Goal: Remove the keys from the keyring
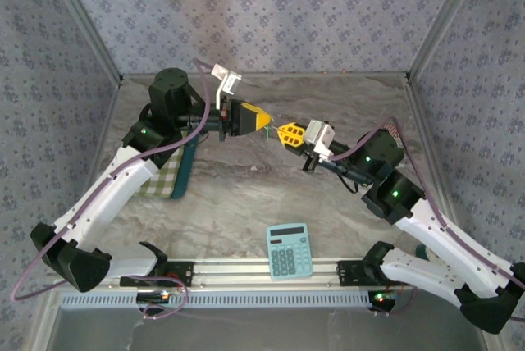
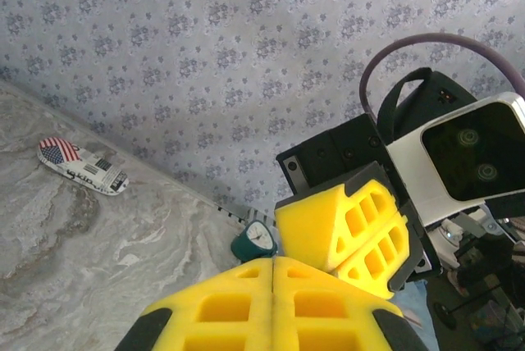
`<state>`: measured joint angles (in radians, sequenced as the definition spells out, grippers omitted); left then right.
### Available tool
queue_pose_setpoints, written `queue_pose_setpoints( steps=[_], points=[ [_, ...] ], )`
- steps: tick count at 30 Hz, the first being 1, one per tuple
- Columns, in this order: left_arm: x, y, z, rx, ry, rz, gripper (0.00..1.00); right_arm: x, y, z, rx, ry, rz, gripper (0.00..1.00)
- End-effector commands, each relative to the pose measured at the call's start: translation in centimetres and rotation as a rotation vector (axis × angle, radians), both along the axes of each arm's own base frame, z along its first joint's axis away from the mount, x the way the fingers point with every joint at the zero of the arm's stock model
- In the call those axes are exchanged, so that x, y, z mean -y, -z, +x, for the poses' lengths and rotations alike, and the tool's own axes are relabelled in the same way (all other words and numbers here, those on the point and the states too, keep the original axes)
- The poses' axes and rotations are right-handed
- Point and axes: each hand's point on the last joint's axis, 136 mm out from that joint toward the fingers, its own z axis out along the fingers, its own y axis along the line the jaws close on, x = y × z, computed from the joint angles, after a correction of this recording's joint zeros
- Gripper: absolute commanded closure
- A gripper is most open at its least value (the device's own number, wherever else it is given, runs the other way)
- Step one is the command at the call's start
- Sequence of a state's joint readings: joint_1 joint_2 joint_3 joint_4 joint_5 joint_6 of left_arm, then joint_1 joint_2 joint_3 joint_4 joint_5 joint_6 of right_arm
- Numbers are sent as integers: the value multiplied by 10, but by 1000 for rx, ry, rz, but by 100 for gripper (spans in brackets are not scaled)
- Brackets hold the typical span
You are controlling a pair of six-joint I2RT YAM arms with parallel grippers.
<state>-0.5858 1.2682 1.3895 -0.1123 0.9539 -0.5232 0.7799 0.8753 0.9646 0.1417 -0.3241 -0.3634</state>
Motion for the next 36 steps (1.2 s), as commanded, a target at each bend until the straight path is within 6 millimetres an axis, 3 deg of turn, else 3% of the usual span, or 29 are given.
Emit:
queue_pose_setpoints(
  steps=[1,16,22,29,36],
  points=[
    [-10,-19,21,59,-137,-55,100,-5,-6,-15,14,-69,23,100],
    [-18,-18,29,49,-229,-86,100,10,-17,6,-9,60,121,100],
    [-25,-23,33,47,-310,-140,100,3,-25,5,-13,45,181,100],
    [-31,-28,34,50,-347,-161,100,-10,-22,2,-17,7,181,100],
    [-36,-26,35,54,-361,-143,100,-11,-21,1,-12,4,147,100]
  ],
)
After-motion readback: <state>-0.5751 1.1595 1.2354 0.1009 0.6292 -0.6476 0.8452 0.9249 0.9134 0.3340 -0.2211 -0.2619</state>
